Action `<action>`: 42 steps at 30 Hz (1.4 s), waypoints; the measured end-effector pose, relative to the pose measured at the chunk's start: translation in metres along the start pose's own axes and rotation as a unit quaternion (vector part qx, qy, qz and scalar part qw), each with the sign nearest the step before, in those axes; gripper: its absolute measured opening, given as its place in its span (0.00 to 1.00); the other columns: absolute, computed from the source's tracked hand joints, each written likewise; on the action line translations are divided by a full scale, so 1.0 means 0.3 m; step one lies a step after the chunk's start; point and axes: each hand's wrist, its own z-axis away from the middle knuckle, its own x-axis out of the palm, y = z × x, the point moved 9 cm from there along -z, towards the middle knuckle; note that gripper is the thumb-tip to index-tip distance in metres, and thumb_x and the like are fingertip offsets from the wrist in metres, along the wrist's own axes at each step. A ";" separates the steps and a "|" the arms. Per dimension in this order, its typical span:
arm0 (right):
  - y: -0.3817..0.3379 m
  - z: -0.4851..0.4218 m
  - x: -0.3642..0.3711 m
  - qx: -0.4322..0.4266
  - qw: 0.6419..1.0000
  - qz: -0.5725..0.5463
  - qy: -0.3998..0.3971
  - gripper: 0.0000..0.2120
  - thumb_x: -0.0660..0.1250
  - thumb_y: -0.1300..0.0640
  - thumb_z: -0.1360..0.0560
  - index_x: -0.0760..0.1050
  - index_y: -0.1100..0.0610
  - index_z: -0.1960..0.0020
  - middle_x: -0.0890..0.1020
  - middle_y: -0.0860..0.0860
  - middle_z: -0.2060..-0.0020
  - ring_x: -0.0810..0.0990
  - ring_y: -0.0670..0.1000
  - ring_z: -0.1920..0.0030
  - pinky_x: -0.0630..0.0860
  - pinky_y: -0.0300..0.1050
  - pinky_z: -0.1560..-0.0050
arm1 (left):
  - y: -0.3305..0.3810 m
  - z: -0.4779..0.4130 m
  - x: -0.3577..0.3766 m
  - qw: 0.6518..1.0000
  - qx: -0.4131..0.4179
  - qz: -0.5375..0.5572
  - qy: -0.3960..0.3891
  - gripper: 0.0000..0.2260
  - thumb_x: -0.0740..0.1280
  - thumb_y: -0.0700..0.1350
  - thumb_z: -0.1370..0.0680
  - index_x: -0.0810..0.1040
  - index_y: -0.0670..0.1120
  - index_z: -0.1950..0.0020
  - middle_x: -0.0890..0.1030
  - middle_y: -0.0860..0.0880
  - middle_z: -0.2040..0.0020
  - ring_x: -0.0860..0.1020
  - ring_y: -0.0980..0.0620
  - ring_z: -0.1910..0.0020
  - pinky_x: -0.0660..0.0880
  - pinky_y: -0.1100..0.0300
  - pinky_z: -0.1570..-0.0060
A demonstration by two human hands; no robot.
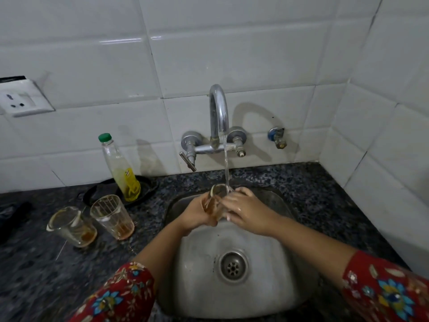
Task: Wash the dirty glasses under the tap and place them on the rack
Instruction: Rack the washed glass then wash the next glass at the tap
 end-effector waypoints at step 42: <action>-0.029 -0.123 0.059 -0.042 0.918 0.303 -0.254 0.09 0.60 0.60 0.23 0.77 0.61 0.49 0.79 0.54 0.54 0.78 0.57 0.51 0.71 0.48 0.55 | 0.178 0.073 0.023 0.964 0.091 -0.163 0.189 0.16 0.76 0.50 0.34 0.75 0.59 0.50 0.81 0.58 0.52 0.80 0.64 0.51 0.76 0.64 0.49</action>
